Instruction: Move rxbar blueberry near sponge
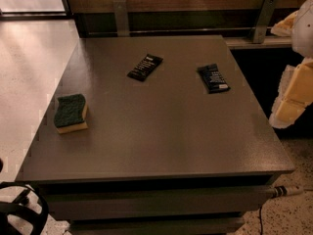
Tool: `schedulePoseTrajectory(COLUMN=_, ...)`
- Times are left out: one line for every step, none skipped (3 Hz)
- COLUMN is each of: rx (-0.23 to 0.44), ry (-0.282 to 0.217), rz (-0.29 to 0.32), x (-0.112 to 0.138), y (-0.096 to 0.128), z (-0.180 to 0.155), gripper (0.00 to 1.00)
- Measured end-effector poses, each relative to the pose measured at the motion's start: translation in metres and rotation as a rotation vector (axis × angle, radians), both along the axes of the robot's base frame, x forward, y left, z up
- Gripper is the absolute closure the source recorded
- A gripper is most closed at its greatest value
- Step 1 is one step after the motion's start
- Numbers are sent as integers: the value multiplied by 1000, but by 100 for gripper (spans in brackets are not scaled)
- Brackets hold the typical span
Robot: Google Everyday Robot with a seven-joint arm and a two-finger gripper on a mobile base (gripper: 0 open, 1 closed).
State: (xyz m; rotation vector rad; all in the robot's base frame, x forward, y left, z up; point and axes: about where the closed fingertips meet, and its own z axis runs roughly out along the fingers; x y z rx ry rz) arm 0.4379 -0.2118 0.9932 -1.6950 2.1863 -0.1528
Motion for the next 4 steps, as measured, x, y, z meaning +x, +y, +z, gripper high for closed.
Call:
schedulePoseTrajectory(rx=0, ry=0, rz=0, x=0, y=0, z=0, gripper=0)
schedulePoseTrajectory(rx=59, ry=-22, rz=-39, x=8, y=-5, z=-2, gripper=0)
schedulePoseTrajectory(rx=194, ry=-60, rz=-153, x=18, y=-11, z=-13, gripper=0)
schedulePoseTrajectory(rx=342, ry=-113, rz=-300, x=27, y=-11, z=-24, gripper=0)
